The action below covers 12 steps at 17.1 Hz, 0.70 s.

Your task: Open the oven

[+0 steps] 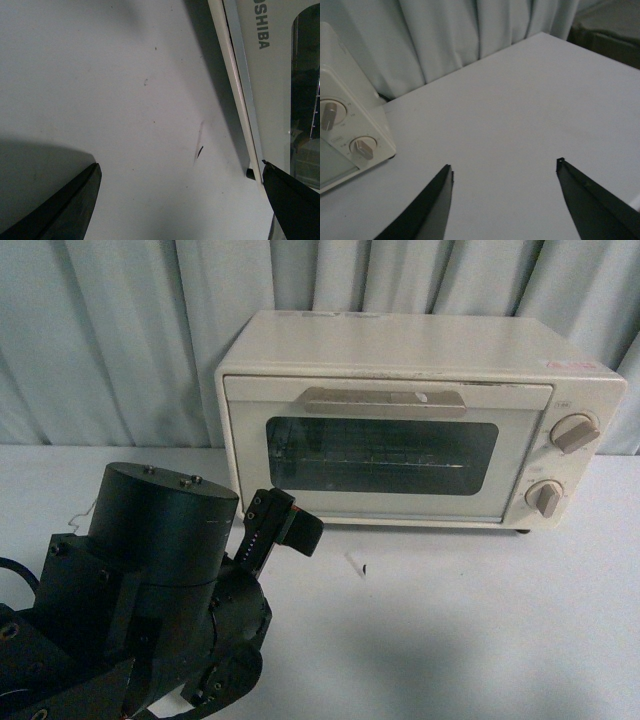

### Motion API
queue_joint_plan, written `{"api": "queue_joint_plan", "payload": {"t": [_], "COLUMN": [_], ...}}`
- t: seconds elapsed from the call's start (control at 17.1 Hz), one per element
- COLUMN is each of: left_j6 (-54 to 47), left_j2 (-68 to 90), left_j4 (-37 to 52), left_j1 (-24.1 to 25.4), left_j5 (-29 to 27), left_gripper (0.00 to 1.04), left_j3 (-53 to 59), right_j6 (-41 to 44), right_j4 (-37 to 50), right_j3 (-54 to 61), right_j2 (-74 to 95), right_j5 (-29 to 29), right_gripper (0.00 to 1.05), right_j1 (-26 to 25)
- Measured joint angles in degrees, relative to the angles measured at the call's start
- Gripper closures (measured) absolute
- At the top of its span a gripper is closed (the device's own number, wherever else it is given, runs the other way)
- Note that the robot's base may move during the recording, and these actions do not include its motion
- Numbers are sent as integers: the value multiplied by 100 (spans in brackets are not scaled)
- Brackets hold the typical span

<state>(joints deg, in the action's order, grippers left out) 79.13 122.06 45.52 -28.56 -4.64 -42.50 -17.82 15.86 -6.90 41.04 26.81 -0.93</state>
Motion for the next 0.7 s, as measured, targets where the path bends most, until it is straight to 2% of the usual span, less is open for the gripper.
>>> {"api": "queue_joint_plan", "payload": {"t": [0.12, 0.18, 0.29, 0.41, 0.53, 0.64, 0.7], "left_j6": [0, 0, 0, 0, 0, 0, 0], "left_j2": [0, 0, 0, 0, 0, 0, 0], "left_j4": [0, 0, 0, 0, 0, 0, 0], "left_j1": [0, 0, 4, 4, 4, 4, 4], "left_j5": [0, -2, 0, 0, -2, 0, 0], "left_gripper": [7, 7, 7, 7, 7, 7, 7], "left_j3": [0, 0, 0, 0, 0, 0, 0], "right_j6": [756, 957, 1314, 1508, 1604, 1781, 1790], "right_j4": [1502, 1974, 2667, 2796, 2868, 2704, 2656], "right_j3": [-476, -739, -1296, -1781, -2297, -3333, -3609], "right_j2": [1558, 2124, 3322, 4223, 4826, 5488, 5757], "right_j5": [-442, -507, -671, -673, -667, -651, -704], "right_gripper": [55, 64, 85, 103, 103, 103, 103], "right_j1": [-284, -197, 404, 1047, 1543, 2055, 2096]}}
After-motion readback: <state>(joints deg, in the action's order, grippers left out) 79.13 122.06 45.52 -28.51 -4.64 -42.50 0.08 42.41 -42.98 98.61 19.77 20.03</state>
